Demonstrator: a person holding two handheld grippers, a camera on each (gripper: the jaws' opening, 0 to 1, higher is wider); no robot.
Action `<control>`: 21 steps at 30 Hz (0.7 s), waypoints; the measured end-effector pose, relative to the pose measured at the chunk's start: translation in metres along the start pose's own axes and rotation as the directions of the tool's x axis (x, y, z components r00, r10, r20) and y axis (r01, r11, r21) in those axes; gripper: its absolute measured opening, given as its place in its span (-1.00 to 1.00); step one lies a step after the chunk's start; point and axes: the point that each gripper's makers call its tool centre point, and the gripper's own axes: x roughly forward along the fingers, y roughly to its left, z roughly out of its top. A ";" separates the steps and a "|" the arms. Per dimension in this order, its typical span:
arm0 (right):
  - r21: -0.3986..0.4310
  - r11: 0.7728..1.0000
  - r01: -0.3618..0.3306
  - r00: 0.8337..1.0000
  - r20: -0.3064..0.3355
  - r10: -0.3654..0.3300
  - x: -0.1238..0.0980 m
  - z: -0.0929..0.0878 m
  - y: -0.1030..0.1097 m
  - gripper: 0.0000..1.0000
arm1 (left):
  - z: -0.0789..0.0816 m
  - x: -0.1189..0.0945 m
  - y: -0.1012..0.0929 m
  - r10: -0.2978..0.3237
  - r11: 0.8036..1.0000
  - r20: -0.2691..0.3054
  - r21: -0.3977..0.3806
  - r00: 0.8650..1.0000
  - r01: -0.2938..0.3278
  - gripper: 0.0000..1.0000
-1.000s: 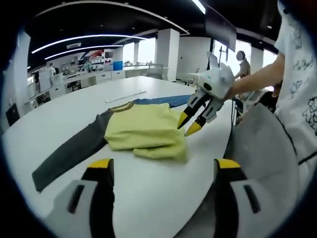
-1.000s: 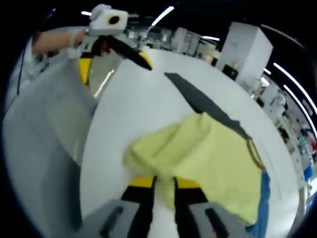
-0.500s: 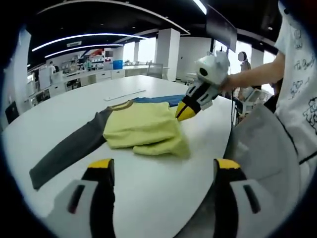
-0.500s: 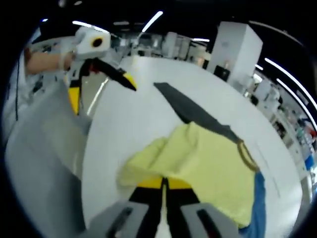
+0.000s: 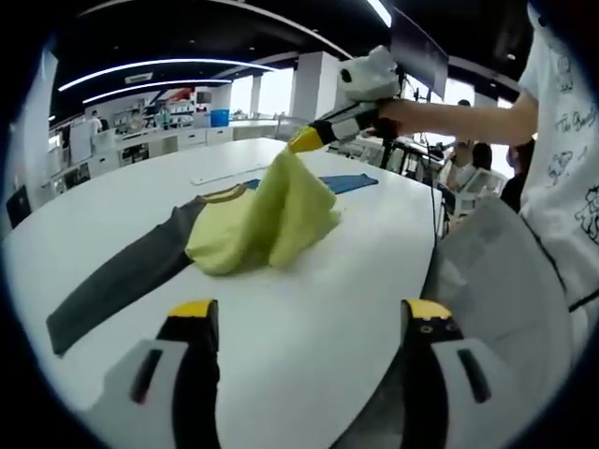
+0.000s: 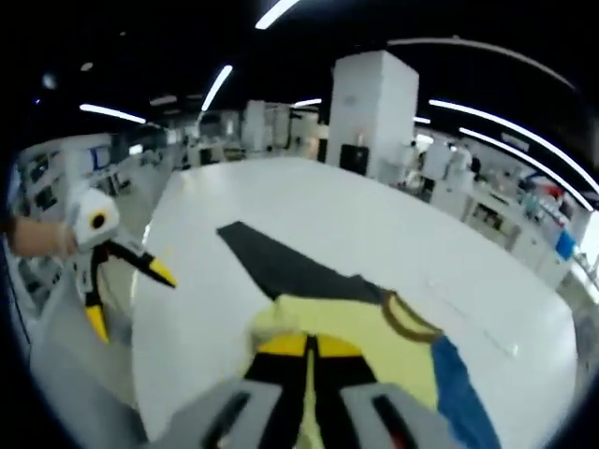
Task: Fold the garment on the visible template until the final outline fits inside the template.
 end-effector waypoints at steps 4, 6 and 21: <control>-0.010 0.999 0.053 0.999 -0.009 -0.053 0.008 0.002 -0.023 -1.00 | -0.001 0.003 -0.001 -0.003 1.000 -0.008 -0.004 1.000 0.003 0.51; 0.006 0.997 0.083 0.997 -0.007 -0.083 0.016 0.005 -0.043 -1.00 | -0.001 0.004 0.000 -0.002 1.000 -0.006 -0.009 1.000 0.002 0.50; 0.030 0.983 0.181 0.980 -0.084 -0.178 0.062 -0.020 -0.115 -1.00 | 0.000 0.032 0.011 -0.010 0.997 -0.009 -0.070 1.000 0.010 0.33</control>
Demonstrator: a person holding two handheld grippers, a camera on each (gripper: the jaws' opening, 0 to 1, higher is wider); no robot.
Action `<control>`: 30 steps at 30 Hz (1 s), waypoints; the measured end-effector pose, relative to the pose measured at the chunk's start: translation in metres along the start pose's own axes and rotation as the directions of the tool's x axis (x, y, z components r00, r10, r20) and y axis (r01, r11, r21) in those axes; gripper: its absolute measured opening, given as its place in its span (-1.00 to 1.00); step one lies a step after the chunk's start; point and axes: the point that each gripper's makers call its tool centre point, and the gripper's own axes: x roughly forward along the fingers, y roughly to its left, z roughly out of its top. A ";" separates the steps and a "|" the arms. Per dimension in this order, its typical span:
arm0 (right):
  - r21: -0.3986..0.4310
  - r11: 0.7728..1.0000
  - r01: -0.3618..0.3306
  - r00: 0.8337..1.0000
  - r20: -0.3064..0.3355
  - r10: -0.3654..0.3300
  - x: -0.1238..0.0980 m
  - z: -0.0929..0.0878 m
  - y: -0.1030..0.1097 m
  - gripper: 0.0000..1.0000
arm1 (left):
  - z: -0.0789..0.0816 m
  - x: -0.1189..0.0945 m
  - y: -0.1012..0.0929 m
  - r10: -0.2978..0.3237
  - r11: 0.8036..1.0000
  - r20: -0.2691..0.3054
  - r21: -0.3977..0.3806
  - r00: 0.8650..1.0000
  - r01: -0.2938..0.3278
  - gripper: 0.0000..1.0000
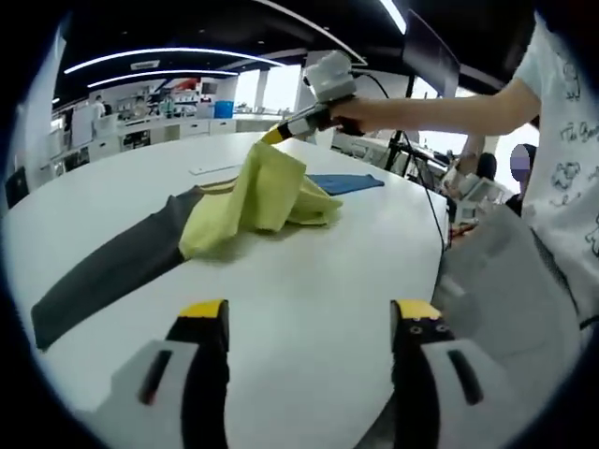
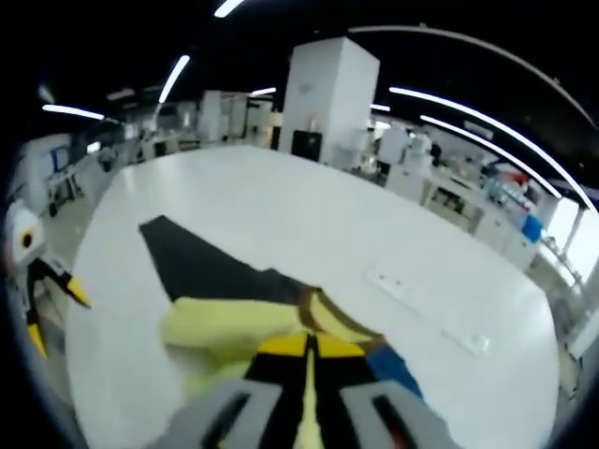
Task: Fold the garment on the visible template until the final outline fits inside the template.
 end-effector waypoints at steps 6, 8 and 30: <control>0.020 1.000 0.019 0.998 -0.065 -0.018 0.024 -0.026 -0.011 -1.00 | 0.000 0.017 0.001 -0.021 1.000 -0.006 -0.018 1.000 0.021 0.28; 0.027 0.999 0.020 0.996 -0.091 -0.018 0.028 -0.038 -0.011 -1.00 | 0.001 0.023 0.002 -0.026 0.999 -0.002 -0.030 1.000 0.026 0.26; 0.039 0.999 -0.006 0.984 -0.175 0.012 0.049 -0.071 -0.014 -1.00 | 0.004 0.042 -0.004 -0.058 0.996 0.011 -0.062 0.998 0.059 0.19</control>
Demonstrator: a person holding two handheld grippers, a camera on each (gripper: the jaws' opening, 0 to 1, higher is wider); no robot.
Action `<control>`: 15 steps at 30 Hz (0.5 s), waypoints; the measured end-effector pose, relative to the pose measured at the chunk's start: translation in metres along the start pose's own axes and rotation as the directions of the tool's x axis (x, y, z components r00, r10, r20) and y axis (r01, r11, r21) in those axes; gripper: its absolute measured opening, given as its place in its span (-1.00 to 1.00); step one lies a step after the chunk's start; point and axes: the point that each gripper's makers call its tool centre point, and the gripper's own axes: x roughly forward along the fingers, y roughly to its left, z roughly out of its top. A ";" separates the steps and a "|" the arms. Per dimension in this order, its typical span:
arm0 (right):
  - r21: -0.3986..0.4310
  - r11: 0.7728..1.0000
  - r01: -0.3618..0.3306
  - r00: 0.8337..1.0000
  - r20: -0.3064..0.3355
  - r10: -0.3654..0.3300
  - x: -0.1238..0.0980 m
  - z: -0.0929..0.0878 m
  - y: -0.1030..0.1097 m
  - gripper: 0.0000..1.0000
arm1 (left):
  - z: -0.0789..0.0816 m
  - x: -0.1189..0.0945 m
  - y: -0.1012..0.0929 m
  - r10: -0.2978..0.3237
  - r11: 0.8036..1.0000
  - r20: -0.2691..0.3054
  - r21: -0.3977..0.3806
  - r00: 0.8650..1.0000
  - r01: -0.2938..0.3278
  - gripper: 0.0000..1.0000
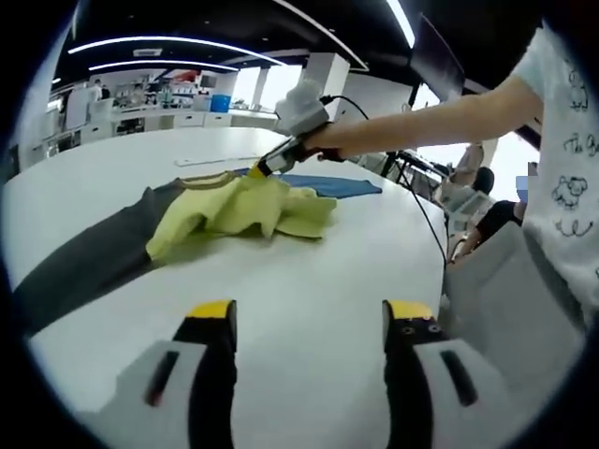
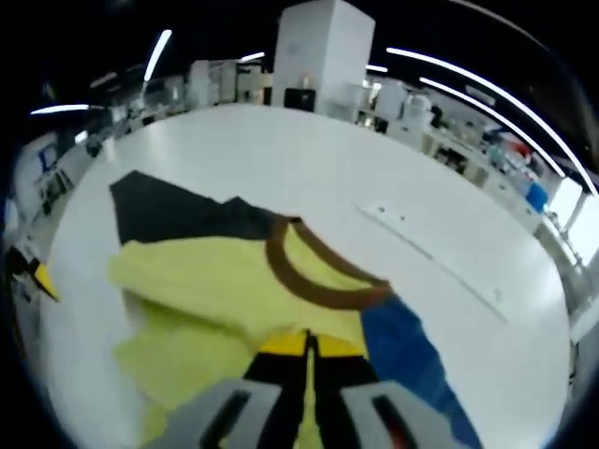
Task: Fold the garment on the visible template until the final outline fits inside the template.
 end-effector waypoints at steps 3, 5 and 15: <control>-0.005 1.000 0.002 1.000 0.007 -0.002 -0.001 0.000 -0.002 -1.00 | 0.001 0.001 -0.001 -0.002 1.000 0.007 -0.003 1.000 0.002 0.20; 0.005 1.000 -0.002 1.000 0.008 0.002 -0.005 -0.001 -0.002 -1.00 | 0.002 0.002 -0.002 -0.002 1.000 0.011 -0.004 1.000 0.002 0.19; 0.068 0.998 0.006 0.997 0.072 -0.011 -0.026 -0.002 -0.012 -0.67 | 0.008 0.004 -0.006 -0.021 1.000 0.017 0.007 1.000 0.021 0.21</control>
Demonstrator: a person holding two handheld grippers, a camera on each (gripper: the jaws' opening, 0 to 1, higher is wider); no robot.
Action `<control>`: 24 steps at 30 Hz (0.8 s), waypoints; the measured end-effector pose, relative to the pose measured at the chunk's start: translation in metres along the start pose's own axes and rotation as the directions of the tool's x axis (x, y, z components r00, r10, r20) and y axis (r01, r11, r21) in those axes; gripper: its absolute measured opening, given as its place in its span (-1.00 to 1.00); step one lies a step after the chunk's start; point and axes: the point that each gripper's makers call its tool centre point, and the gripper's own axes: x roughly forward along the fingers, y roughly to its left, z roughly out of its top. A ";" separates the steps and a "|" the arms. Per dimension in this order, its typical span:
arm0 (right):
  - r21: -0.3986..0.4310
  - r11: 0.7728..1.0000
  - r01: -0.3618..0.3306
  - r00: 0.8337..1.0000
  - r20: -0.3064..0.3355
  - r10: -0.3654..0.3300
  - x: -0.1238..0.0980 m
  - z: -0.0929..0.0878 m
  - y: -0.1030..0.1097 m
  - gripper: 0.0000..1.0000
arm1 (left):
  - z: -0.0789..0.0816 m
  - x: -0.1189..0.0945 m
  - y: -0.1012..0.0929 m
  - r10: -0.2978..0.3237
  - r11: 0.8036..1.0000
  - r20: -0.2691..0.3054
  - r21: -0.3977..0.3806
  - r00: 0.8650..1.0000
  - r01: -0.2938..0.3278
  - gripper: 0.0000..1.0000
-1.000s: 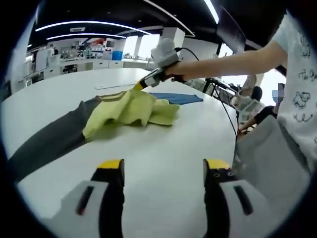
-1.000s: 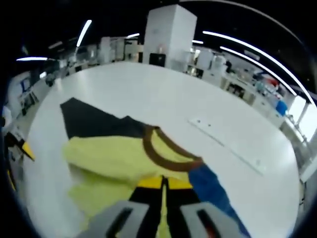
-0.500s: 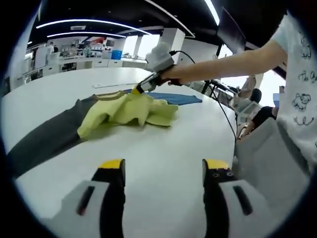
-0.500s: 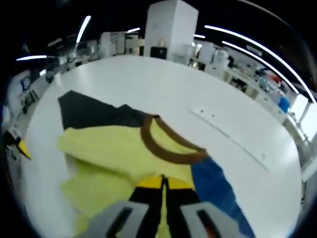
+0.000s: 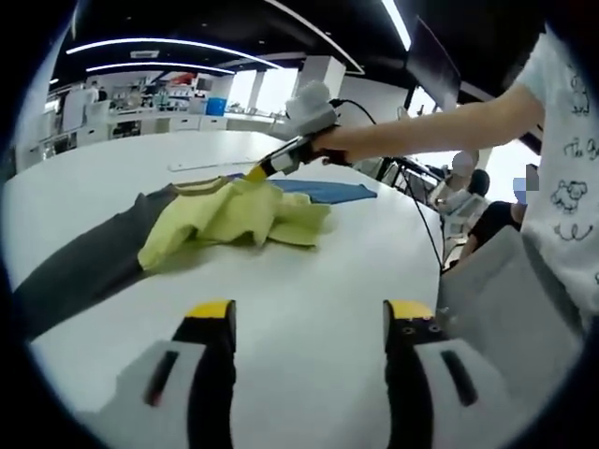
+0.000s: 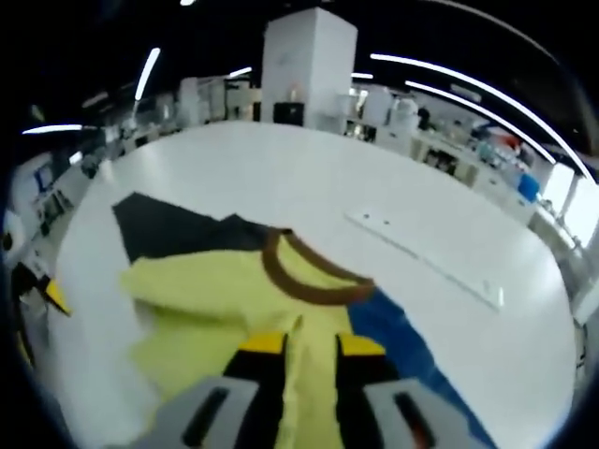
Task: Fold the garment on the visible template until the final outline fits inside the template.
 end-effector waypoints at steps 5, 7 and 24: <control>0.004 1.000 0.000 1.000 0.026 -0.001 -0.013 -0.002 -0.001 -0.44 | 0.003 0.001 0.000 -0.009 1.000 0.011 0.000 1.000 0.009 0.21; 0.006 1.000 -0.001 0.999 0.037 0.001 -0.020 -0.004 0.002 -0.29 | 0.003 0.002 0.000 -0.012 1.000 0.009 0.003 1.000 0.011 0.21; 0.048 0.999 -0.021 0.996 0.093 0.016 -0.059 -0.033 0.023 0.56 | 0.015 0.013 -0.011 -0.042 0.999 0.023 0.009 0.999 0.042 0.21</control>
